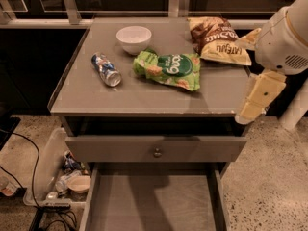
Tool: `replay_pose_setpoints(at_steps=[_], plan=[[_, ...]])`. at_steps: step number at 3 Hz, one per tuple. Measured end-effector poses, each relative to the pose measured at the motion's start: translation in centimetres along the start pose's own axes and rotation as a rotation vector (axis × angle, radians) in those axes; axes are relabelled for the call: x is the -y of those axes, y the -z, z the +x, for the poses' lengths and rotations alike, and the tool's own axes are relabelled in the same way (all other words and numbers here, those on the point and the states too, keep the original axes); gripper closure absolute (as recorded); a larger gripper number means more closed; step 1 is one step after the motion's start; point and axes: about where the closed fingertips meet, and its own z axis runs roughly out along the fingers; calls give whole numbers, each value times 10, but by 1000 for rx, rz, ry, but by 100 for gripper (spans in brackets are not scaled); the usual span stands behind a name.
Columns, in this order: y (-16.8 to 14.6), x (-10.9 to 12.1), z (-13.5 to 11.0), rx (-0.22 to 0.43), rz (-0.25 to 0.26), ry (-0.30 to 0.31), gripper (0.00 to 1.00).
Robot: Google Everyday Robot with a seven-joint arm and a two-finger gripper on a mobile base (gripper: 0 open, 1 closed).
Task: Place green rice chip bag into middle drawer
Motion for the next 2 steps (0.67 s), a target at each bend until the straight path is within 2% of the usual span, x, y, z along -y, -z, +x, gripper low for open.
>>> replay_pose_setpoints(at_steps=[1,2], plan=[[-17,19,-21,153,22,30,0],[-29,37,-50,288,8,49,0]])
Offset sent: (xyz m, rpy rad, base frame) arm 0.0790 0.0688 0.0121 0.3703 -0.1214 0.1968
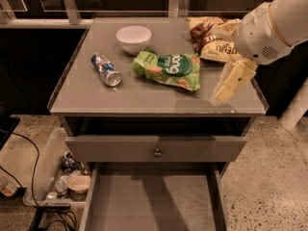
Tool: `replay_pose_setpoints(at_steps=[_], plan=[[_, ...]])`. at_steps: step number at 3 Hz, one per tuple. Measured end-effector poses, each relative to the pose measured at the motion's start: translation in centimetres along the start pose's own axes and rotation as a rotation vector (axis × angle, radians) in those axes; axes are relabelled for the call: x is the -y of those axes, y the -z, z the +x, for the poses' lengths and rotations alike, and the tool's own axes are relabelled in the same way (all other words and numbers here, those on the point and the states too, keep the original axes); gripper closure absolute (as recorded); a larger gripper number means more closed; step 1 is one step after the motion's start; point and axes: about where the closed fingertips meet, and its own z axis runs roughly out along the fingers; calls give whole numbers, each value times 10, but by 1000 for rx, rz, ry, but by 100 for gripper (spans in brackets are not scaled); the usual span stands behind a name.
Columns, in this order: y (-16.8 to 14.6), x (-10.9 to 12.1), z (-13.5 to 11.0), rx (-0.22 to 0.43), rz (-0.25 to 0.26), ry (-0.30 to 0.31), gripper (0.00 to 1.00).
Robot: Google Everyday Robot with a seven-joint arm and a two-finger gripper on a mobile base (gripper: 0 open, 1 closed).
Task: Place green rice chip bag into middle drawer
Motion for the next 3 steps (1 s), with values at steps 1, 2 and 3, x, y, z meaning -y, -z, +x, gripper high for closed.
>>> replay_pose_setpoints(at_steps=[1,2,3], plan=[[0,0,0,0,0,0,0],[-17,7,-1,13,-1,25,0],[-46,27,-4,63,7,26,0]])
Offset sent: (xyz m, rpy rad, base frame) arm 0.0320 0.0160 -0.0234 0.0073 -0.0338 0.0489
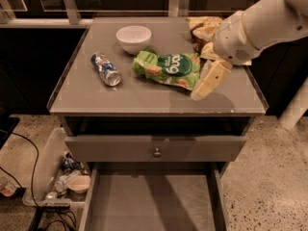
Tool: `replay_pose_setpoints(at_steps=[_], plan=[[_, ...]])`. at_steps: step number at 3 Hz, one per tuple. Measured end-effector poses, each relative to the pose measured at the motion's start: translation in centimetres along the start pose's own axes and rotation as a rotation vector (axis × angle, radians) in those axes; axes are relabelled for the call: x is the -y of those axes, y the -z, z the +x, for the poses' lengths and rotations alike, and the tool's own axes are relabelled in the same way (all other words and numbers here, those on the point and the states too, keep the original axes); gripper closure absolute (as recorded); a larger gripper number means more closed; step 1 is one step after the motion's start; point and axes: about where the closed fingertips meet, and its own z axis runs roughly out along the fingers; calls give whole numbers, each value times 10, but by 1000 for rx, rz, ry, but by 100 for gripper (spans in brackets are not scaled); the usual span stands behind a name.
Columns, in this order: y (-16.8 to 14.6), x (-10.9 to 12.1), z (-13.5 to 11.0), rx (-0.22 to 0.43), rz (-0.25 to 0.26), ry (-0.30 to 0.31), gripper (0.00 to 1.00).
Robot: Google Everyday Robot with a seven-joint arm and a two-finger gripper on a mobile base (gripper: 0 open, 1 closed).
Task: Place green rice chip bag into middle drawer
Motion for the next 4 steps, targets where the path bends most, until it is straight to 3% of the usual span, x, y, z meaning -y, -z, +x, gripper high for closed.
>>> replay_pose_setpoints(at_steps=[2,4], plan=[[-56,29,13,41,-29,-38,0],[-106,56,37,39,-59,-110,0]])
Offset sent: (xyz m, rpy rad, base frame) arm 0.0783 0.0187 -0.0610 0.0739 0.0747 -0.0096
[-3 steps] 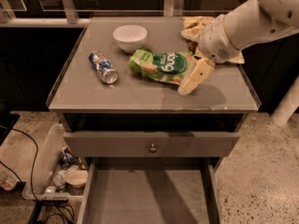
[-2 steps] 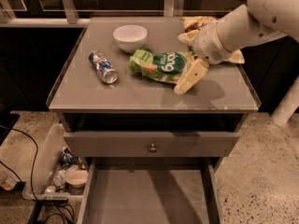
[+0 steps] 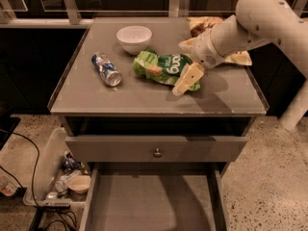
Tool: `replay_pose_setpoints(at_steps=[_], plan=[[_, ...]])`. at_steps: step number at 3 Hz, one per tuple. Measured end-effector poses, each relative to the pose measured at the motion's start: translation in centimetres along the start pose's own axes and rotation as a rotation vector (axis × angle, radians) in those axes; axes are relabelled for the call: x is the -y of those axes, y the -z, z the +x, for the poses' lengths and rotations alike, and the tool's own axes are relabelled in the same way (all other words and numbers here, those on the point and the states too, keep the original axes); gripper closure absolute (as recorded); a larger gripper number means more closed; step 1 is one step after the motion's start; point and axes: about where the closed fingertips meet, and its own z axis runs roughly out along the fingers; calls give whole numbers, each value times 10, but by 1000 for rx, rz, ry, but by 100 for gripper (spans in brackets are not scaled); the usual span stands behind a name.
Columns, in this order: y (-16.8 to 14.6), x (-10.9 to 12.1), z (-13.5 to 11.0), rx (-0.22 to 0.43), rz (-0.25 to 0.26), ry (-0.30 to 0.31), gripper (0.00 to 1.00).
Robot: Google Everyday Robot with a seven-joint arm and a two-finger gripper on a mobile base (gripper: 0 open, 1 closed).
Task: Place green rice chip bag into middle drawer
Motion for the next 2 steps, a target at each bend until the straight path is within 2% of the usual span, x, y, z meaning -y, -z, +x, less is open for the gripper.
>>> replay_pose_setpoints(at_steps=[1,2], plan=[[-18,13,4,-4,-10,-16,0],[-19,13,3,-3,-11,-16,18]])
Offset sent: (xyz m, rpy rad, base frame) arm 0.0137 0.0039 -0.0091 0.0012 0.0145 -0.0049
